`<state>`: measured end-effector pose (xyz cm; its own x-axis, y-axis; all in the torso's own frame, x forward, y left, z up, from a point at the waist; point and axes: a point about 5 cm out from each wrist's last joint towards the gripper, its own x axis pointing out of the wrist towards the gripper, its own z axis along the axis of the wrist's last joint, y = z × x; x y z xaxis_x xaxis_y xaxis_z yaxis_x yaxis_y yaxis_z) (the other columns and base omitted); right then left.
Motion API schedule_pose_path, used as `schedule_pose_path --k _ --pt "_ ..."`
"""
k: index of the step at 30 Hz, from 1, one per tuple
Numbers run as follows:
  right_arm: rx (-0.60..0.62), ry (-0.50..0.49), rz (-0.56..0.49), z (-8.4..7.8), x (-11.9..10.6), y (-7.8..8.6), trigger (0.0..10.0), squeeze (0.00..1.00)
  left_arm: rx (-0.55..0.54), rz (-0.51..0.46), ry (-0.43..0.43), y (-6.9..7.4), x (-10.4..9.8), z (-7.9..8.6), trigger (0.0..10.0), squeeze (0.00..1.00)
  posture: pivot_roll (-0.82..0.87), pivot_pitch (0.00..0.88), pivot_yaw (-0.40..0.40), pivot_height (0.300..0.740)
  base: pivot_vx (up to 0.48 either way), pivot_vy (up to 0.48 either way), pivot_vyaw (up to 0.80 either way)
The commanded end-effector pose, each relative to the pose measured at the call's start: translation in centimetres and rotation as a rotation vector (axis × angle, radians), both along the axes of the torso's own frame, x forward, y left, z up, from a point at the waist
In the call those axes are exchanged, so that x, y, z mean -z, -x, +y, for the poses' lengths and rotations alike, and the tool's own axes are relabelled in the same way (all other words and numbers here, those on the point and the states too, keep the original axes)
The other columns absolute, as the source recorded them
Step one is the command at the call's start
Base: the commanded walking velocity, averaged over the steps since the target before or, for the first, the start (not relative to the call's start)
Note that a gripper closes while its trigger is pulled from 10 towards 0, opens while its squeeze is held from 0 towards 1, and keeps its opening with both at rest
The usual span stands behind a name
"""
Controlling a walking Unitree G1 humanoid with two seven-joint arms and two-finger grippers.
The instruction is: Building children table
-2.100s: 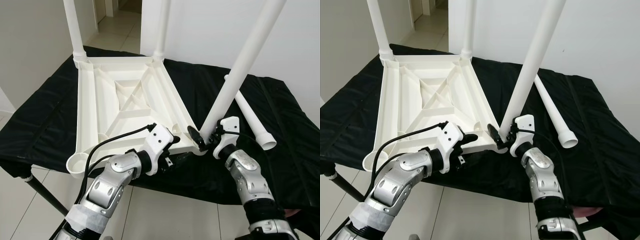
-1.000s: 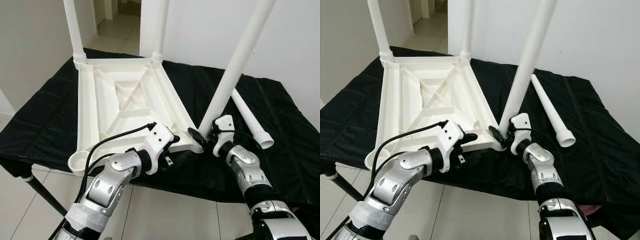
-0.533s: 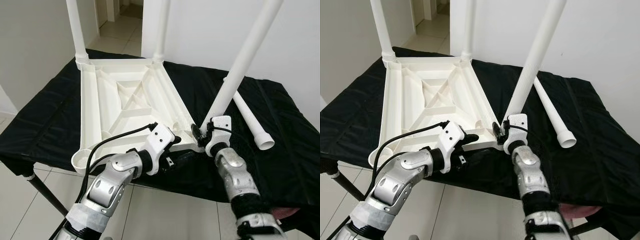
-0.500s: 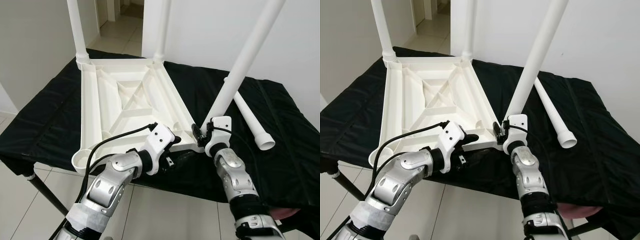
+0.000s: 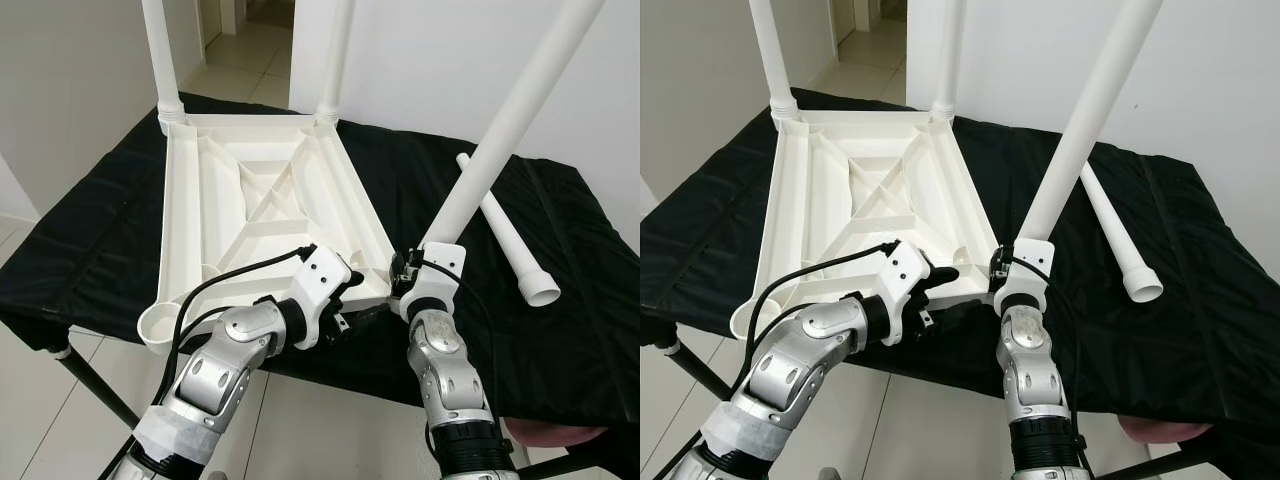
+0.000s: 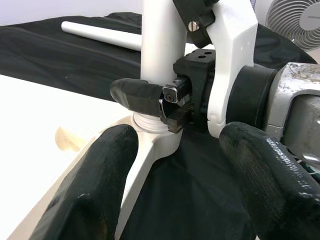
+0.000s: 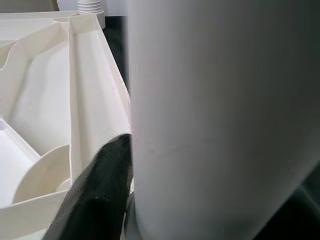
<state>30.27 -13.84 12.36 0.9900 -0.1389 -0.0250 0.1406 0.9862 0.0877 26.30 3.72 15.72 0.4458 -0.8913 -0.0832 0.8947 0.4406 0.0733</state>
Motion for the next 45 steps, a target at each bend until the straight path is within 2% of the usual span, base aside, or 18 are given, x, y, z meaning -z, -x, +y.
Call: schedule_pose_path --k 1,5,8,13,14,17,23,30,31,32,33,34,35,45 --pt "0.003 -0.036 0.01 -0.8 0.6 0.2 10.0 1.0 -0.02 -0.004 -0.01 0.0 -0.1 -0.1 10.0 0.0 -0.03 0.0 -0.07 0.74 0.0 0.0 0.0" --pt "-0.055 -0.044 -0.029 -1.0 -0.1 0.3 10.0 1.0 -0.017 -0.004 -0.011 0.0 -0.1 -0.2 10.0 0.0 -0.03 0.0 -0.071 0.74 0.0 0.0 0.0" --pt "-0.152 -0.052 -0.054 -1.0 -0.6 0.1 10.0 1.0 -0.017 -0.006 -0.012 0.0 -0.1 -0.1 10.0 0.0 -0.03 0.0 -0.07 0.74 0.0 0.0 0.0" --pt "-0.179 -0.038 -0.058 -1.2 -0.7 0.1 10.0 1.0 -0.017 -0.006 -0.012 0.1 -0.1 -0.2 10.0 0.0 -0.02 0.0 -0.07 0.74 0.0 0.0 0.0" --pt "-0.278 -0.004 -0.043 -1.8 -0.3 -0.4 10.0 0.0 -0.017 -0.007 -0.012 0.1 -0.1 -0.2 10.0 0.0 -0.02 0.0 -0.069 0.74 0.0 0.0 0.0" --pt "-0.334 -0.005 -0.03 -2.1 -0.2 -0.6 10.0 0.0 -0.016 -0.008 -0.013 0.2 -0.1 -0.2 10.0 0.0 -0.02 0.0 -0.069 0.74 0.0 0.0 0.0" --pt "-0.592 0.124 -0.061 -2.4 -0.4 -1.1 10.0 0.0 -0.001 -0.005 -0.023 0.3 0.0 -0.2 10.0 0.0 -0.02 0.0 -0.066 0.74 0.0 0.0 0.0" --pt "-0.715 0.155 -0.07 -2.4 -0.5 -1.6 10.0 0.0 -0.006 -0.005 -0.022 0.2 -0.1 -0.1 10.0 0.0 -0.02 0.0 -0.064 0.74 0.0 0.0 0.0" --pt "-0.737 0.15 -0.066 -2.3 -0.4 -1.7 7.3 0.0 -0.007 -0.005 -0.021 0.2 -0.2 -0.1 10.0 0.0 -0.02 0.0 -0.064 0.74 0.0 0.0 0.0" --pt "-0.751 0.163 -0.058 -2.4 -0.3 -1.9 7.3 0.0 -0.008 -0.005 -0.021 0.2 -0.2 -0.1 10.0 0.0 -0.01 0.0 -0.064 0.74 0.0 0.0 0.0" --pt "-0.76 0.194 -0.047 -2.5 0.1 -2.1 2.7 0.0 -0.008 -0.006 -0.022 0.2 -0.2 0.0 10.0 0.0 -0.01 0.0 -0.064 0.74 0.0 0.0 0.0" --pt "-0.76 0.194 -0.047 -2.5 0.1 -2.1 2.7 0.0 -0.008 -0.006 -0.022 0.2 -0.2 0.0 10.0 0.0 -0.01 0.0 -0.064 0.74 0.0 0.0 0.0" --pt "-0.775 0.212 -0.035 -2.5 0.4 -2.2 0.0 0.0 -0.007 -0.006 -0.023 0.2 -0.2 0.0 10.0 0.0 -0.01 0.0 -0.064 0.74 0.0 0.0 0.0" --pt "-0.784 0.197 0.015 -3.4 1.7 -2.1 0.0 0.0 -0.005 -0.011 -0.038 0.2 -0.1 0.2 10.0 0.0 -0.01 0.0 -0.071 0.74 0.0 0.0 0.0"
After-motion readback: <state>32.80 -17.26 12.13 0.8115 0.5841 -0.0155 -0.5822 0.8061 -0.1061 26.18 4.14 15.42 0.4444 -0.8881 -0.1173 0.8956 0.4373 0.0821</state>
